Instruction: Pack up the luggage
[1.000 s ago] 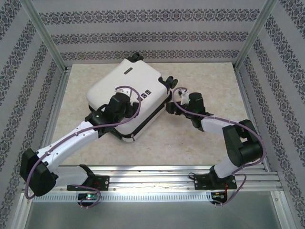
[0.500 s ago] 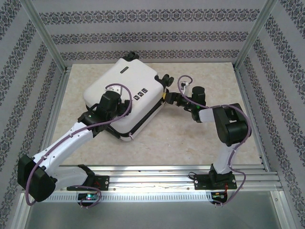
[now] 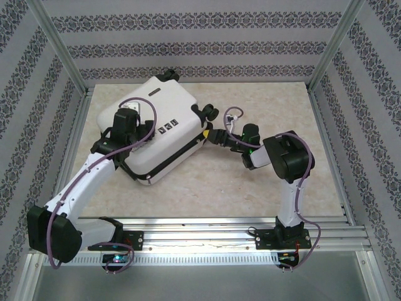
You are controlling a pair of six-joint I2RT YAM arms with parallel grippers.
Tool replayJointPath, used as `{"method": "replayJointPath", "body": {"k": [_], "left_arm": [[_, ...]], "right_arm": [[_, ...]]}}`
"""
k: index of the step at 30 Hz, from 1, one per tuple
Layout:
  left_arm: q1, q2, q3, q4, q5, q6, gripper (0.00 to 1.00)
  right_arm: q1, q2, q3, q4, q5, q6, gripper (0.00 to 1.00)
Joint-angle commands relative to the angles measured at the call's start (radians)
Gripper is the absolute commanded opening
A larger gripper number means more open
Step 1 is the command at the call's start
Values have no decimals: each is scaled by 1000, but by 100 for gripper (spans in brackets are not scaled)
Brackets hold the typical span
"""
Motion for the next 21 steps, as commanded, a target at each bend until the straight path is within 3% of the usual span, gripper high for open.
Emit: {"method": "replayJointPath", "body": {"k": [1, 8, 13, 21], "left_arm": [[13, 29, 66, -34, 13, 62, 82], [-5, 59, 170, -74, 76, 41, 81], [-101, 72, 231, -88, 56, 24, 81], [-281, 282, 487, -220, -104, 27, 81]], "right_arm": [[82, -91, -61, 122, -71, -30, 71], [92, -185, -187, -41, 100, -155, 67], [125, -186, -207, -97, 160, -220, 63], [194, -170, -135, -212, 225, -329, 60]]}}
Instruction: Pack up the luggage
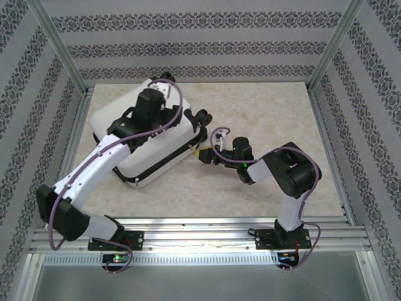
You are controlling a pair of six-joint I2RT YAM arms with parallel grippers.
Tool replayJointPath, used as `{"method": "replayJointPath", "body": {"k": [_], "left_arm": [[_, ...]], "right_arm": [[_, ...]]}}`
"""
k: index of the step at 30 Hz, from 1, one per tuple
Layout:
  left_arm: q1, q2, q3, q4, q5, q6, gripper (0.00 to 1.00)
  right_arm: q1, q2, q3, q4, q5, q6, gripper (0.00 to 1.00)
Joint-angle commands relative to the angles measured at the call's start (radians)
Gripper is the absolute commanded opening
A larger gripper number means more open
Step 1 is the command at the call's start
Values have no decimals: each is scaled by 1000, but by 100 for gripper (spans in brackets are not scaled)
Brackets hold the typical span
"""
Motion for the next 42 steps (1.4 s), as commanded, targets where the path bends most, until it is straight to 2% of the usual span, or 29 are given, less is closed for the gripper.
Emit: {"method": "replayJointPath", "body": {"k": [1, 7, 12, 27, 42], "left_arm": [[-44, 94, 110, -108, -100, -5, 81], [-67, 254, 266, -172, -135, -13, 80], [-67, 329, 318, -180, -134, -19, 80], [-67, 395, 356, -201, -117, -25, 80], [-67, 398, 324, -196, -97, -58, 79]], "right_arm": [[28, 8, 45, -42, 51, -90, 60], [43, 30, 78, -51, 51, -99, 59], [44, 48, 93, -45, 34, -97, 59], [77, 63, 113, -37, 21, -87, 56], [76, 60, 144, -57, 28, -72, 30]]}}
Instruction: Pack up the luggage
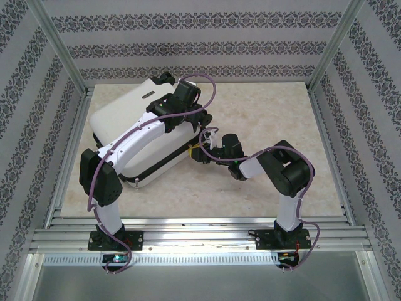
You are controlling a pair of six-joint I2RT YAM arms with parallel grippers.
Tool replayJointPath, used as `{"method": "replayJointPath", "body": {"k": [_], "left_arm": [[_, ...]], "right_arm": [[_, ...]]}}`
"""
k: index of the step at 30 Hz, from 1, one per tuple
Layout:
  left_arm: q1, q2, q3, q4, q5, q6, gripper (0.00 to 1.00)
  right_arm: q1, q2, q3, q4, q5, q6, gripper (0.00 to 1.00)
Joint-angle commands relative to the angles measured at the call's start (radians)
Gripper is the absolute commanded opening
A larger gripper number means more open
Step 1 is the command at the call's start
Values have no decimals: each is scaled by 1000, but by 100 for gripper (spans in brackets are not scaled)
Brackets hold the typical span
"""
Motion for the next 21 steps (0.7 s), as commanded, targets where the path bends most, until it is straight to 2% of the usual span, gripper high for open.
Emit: {"method": "replayJointPath", "body": {"k": [1, 18, 21], "left_arm": [[-5, 8, -2, -23, 8, -22, 79], [-6, -5, -36, -21, 10, -28, 78], [-6, -20, -66, -12, 12, -39, 78]], "right_arm": [[9, 14, 31, 29, -18, -7, 27], [5, -17, 0, 14, 8, -11, 1], [-2, -39, -11, -23, 49, -14, 0]]}}
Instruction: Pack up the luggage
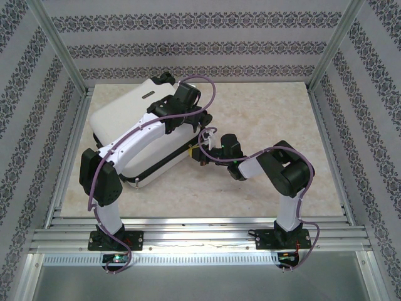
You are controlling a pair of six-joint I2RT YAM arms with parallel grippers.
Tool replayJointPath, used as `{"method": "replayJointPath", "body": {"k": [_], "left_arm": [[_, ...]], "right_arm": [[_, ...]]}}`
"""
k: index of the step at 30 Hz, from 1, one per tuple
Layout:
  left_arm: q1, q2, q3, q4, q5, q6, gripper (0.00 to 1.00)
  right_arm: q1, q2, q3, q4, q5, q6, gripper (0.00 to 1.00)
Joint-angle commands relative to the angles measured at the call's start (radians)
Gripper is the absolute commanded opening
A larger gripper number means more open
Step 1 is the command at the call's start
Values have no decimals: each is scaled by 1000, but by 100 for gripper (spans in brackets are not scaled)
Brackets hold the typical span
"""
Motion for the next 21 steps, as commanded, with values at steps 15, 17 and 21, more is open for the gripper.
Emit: {"method": "replayJointPath", "body": {"k": [15, 17, 21], "left_arm": [[-6, -99, -215, 78, -4, -75, 77], [-6, -106, -230, 90, 3, -71, 77], [-6, -113, -246, 101, 12, -61, 77]], "right_arm": [[-38, -187, 42, -424, 386, -179, 0], [-49, -189, 57, -461, 413, -197, 0], [-77, -184, 79, -488, 427, -221, 0]]}}
